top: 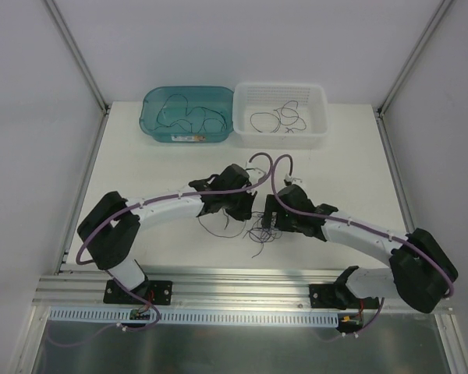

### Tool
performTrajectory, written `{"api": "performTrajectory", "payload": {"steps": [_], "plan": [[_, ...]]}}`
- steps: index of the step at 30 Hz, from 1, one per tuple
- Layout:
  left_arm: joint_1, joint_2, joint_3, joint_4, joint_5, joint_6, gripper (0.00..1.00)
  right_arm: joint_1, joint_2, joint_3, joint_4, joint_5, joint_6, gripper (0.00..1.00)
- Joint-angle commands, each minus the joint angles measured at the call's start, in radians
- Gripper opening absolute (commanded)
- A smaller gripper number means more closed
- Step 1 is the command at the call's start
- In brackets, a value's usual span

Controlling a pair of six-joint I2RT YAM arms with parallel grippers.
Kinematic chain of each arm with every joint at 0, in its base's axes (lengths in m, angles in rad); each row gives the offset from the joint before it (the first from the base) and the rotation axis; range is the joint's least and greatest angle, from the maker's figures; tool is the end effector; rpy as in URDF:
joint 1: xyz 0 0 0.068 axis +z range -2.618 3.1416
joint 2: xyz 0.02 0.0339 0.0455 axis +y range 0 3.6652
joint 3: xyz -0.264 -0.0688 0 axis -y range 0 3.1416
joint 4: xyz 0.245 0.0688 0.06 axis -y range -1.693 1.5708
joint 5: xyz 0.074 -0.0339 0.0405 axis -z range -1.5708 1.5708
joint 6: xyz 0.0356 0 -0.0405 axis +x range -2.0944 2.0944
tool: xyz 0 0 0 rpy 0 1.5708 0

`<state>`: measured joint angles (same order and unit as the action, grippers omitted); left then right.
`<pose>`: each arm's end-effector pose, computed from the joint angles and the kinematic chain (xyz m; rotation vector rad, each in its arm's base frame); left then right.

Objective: Untangle the cables

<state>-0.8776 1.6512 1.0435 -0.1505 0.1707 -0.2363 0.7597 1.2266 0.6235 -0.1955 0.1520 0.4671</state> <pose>0.2227 -0.2775 0.2110 0.8536 2.2856 -0.7316 0.1798 0.1634 0.1942 -0.2759 2.3808 0.4114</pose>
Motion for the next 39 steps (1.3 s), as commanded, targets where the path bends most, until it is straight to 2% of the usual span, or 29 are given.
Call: {"api": "performTrajectory", "payload": {"steps": [1,3,6,7,9,10,11,12,14,15,21,22,31,33,34,38,39], "plan": [[-0.006,-0.109,-0.019,0.023,-0.026,-0.031,0.0,0.004,0.104,0.038,0.025,0.058,0.065,0.92],[-0.006,-0.158,-0.033,0.022,-0.03,-0.038,0.0,0.006,0.143,0.054,0.022,0.07,0.08,0.88],[-0.006,-0.232,-0.052,0.019,-0.031,-0.054,0.0,0.004,0.198,0.074,-0.002,0.104,0.103,0.67],[-0.004,-0.254,-0.057,0.009,-0.039,-0.061,0.0,0.004,0.206,0.081,-0.027,0.116,0.116,0.54],[0.003,-0.318,-0.068,-0.01,-0.06,-0.069,0.0,0.006,0.218,0.088,-0.05,0.15,0.123,0.44],[0.011,-0.339,-0.068,-0.042,-0.083,-0.075,0.0,0.004,0.218,0.088,-0.079,0.174,0.13,0.33],[0.022,-0.387,-0.066,-0.07,-0.095,-0.08,0.0,0.003,0.209,0.088,-0.091,0.187,0.133,0.27],[0.058,-0.412,-0.065,-0.093,-0.105,-0.096,0.0,-0.005,0.203,0.085,-0.116,0.198,0.137,0.13],[0.113,-0.49,-0.06,-0.167,-0.112,-0.112,0.0,-0.017,0.185,0.079,-0.134,0.205,0.142,0.03],[0.19,-0.519,-0.056,-0.191,-0.111,-0.124,0.0,-0.035,0.16,0.074,-0.148,0.207,0.142,0.01],[0.452,-0.697,0.025,-0.411,-0.165,-0.057,0.0,-0.118,0.041,0.033,-0.205,0.224,0.113,0.01],[0.527,-0.715,0.042,-0.432,-0.165,-0.046,0.0,-0.128,0.025,0.027,-0.209,0.227,0.108,0.01],[0.771,-0.717,0.124,-0.593,-0.358,0.008,0.0,-0.281,-0.14,0.008,-0.317,0.255,0.004,0.01],[0.86,-0.712,0.133,-0.595,-0.323,-0.015,0.0,-0.351,-0.206,0.008,-0.341,0.23,-0.039,0.02],[0.861,-0.712,0.133,-0.595,-0.323,-0.015,0.0,-0.352,-0.207,0.008,-0.341,0.222,-0.039,0.02],[0.862,-0.685,0.138,-0.574,-0.173,-0.031,0.0,-0.353,-0.213,0.038,-0.328,0.134,-0.109,0.06],[0.862,-0.679,0.139,-0.564,-0.09,-0.034,0.0,-0.355,-0.199,0.042,-0.314,0.109,-0.116,0.07]]}}
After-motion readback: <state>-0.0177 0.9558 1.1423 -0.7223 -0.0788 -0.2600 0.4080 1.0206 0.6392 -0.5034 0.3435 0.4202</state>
